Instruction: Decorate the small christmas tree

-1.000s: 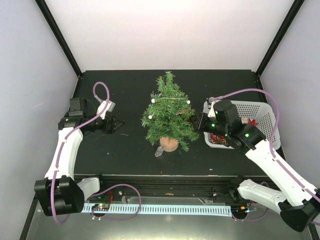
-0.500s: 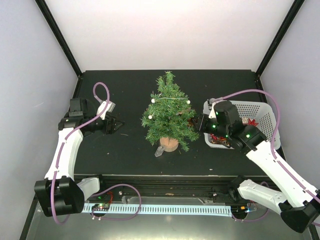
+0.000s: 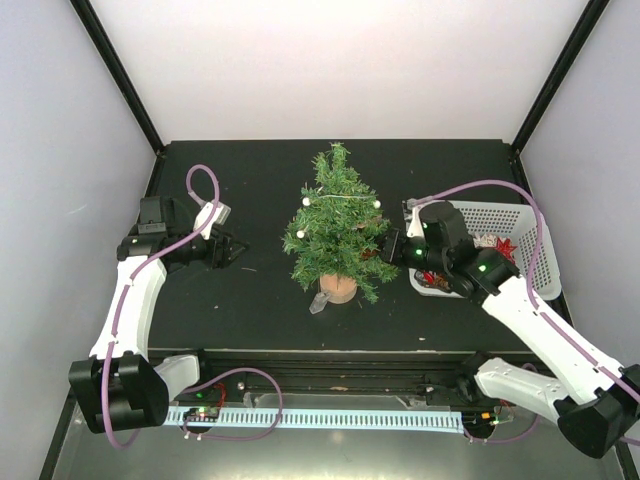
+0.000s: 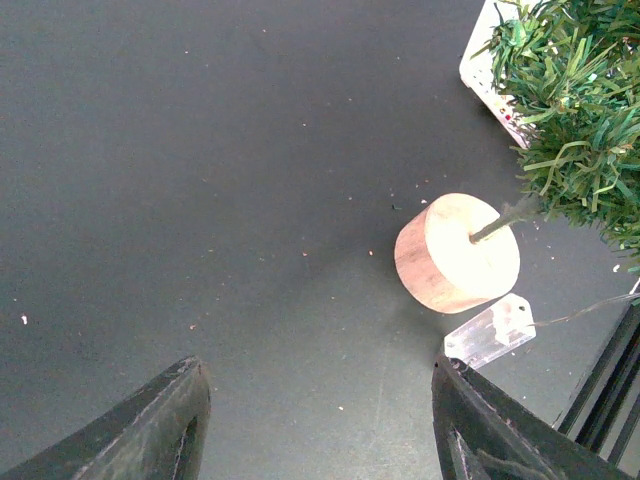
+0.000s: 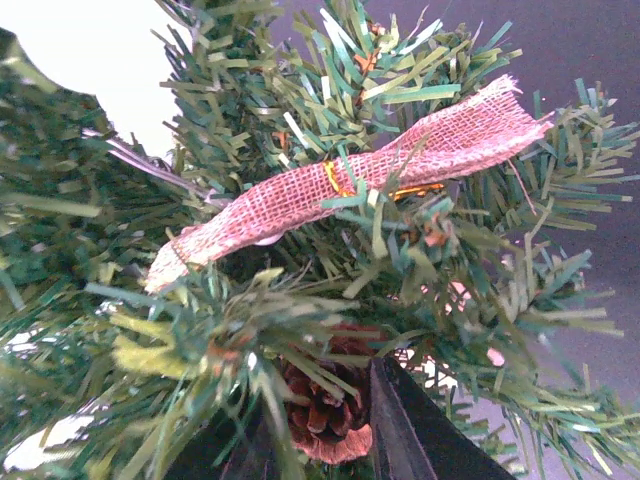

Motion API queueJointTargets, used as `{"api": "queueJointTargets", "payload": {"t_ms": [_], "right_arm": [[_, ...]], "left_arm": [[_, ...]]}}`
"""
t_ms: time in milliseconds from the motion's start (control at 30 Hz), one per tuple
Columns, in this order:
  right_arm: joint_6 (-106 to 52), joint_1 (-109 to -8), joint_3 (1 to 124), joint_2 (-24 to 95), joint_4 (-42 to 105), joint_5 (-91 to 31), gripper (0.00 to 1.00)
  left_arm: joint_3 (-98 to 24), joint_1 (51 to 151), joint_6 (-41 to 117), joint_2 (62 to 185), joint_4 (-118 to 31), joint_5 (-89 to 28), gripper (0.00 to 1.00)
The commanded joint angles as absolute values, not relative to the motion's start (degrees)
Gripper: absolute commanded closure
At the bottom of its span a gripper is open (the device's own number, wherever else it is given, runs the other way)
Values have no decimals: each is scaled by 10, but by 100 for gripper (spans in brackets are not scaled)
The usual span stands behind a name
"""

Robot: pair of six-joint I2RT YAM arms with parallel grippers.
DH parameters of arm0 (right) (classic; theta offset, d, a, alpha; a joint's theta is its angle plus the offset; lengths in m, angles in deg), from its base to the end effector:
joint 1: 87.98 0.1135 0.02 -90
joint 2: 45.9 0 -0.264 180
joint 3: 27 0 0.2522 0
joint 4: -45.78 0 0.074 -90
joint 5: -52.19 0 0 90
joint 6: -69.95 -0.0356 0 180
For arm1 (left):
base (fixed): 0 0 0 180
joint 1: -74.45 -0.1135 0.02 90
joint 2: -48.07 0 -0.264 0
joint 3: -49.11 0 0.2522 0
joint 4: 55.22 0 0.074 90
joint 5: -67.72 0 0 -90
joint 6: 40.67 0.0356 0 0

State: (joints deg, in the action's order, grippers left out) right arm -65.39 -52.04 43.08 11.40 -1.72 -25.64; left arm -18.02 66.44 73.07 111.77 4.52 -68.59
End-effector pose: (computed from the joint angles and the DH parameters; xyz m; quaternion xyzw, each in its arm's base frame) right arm 0.1678 0.1310 0.3295 0.0232 0.8820 0.3717 0.2889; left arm 0.2110 0.0037 0.2832 0.2333 0.8561 -0.2891 0.3592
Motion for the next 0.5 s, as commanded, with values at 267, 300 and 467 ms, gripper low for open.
{"api": "queueJointTargets", "payload": {"t_ms": [267, 300, 467], "right_arm": [[-652, -518, 431, 142, 25, -239, 54], [-651, -518, 432, 140, 24, -240, 53], [-653, -518, 434, 134, 15, -249, 50]], "left_arm": [[-178, 667, 729, 1112, 32, -693, 38], [-178, 667, 729, 1111, 32, -693, 38], [-177, 667, 729, 1112, 30, -693, 38]]}}
